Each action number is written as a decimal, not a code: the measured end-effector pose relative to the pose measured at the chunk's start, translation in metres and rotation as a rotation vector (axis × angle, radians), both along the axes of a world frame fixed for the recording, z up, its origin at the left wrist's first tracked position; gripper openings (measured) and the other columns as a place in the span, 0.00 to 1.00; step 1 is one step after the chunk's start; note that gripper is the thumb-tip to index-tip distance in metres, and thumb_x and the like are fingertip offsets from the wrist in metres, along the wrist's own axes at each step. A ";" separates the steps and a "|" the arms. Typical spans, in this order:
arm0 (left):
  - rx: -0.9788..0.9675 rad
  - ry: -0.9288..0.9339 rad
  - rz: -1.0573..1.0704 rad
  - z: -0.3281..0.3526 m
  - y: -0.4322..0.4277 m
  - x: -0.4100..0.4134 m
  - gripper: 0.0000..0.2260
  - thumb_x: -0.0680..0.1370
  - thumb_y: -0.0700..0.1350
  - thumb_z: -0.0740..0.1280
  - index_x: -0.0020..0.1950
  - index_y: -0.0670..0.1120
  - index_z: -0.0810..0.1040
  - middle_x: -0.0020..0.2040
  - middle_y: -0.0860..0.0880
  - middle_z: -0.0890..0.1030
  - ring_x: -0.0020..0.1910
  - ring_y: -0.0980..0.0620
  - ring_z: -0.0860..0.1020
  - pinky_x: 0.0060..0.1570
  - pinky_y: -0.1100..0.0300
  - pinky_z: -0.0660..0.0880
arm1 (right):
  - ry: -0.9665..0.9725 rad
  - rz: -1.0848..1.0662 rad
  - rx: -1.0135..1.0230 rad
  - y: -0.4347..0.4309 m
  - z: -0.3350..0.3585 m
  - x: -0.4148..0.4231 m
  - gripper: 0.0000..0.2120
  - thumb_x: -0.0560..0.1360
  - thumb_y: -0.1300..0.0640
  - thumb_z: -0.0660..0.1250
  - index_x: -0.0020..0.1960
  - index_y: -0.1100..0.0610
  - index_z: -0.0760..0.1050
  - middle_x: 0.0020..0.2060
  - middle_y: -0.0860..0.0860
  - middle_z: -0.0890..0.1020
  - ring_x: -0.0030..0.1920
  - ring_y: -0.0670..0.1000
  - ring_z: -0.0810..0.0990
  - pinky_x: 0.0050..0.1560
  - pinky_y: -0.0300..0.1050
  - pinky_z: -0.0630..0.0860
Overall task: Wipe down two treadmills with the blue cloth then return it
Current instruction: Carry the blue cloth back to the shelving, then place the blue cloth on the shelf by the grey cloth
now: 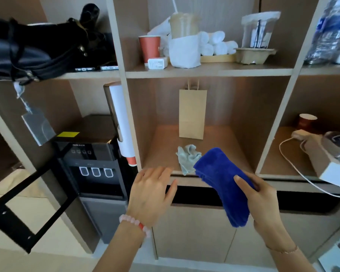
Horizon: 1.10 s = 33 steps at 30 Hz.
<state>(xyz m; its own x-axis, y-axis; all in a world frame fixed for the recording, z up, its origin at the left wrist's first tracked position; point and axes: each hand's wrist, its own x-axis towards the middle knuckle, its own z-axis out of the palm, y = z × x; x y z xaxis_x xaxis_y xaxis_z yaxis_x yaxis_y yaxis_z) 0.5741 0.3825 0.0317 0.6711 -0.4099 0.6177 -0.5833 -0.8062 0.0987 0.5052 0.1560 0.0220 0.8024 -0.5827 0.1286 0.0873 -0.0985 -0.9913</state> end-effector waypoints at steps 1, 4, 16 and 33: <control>0.004 0.000 -0.002 0.002 -0.007 0.014 0.15 0.76 0.52 0.57 0.50 0.47 0.80 0.41 0.52 0.81 0.39 0.49 0.80 0.44 0.55 0.76 | 0.004 -0.005 0.004 -0.007 0.000 0.014 0.05 0.74 0.58 0.67 0.47 0.48 0.78 0.45 0.44 0.81 0.47 0.46 0.78 0.43 0.41 0.73; 0.012 0.020 -0.009 0.000 -0.024 0.055 0.15 0.76 0.53 0.57 0.51 0.47 0.80 0.41 0.51 0.82 0.40 0.49 0.80 0.43 0.54 0.77 | 0.014 -0.011 0.007 -0.024 -0.004 0.054 0.07 0.75 0.57 0.67 0.52 0.52 0.79 0.48 0.46 0.82 0.49 0.47 0.78 0.48 0.43 0.74; 0.039 0.097 -0.004 -0.033 -0.057 0.145 0.16 0.76 0.53 0.57 0.51 0.46 0.80 0.40 0.50 0.82 0.38 0.47 0.81 0.42 0.53 0.78 | 0.102 -0.039 -0.026 -0.061 -0.020 0.140 0.06 0.75 0.58 0.67 0.52 0.51 0.78 0.45 0.42 0.80 0.47 0.42 0.77 0.45 0.40 0.72; 0.064 0.166 -0.089 -0.056 -0.059 0.229 0.16 0.76 0.53 0.57 0.51 0.48 0.81 0.40 0.53 0.81 0.38 0.51 0.80 0.41 0.56 0.76 | 0.328 -0.199 -0.544 -0.085 -0.046 0.231 0.14 0.76 0.51 0.64 0.61 0.53 0.75 0.49 0.50 0.82 0.49 0.54 0.80 0.53 0.52 0.76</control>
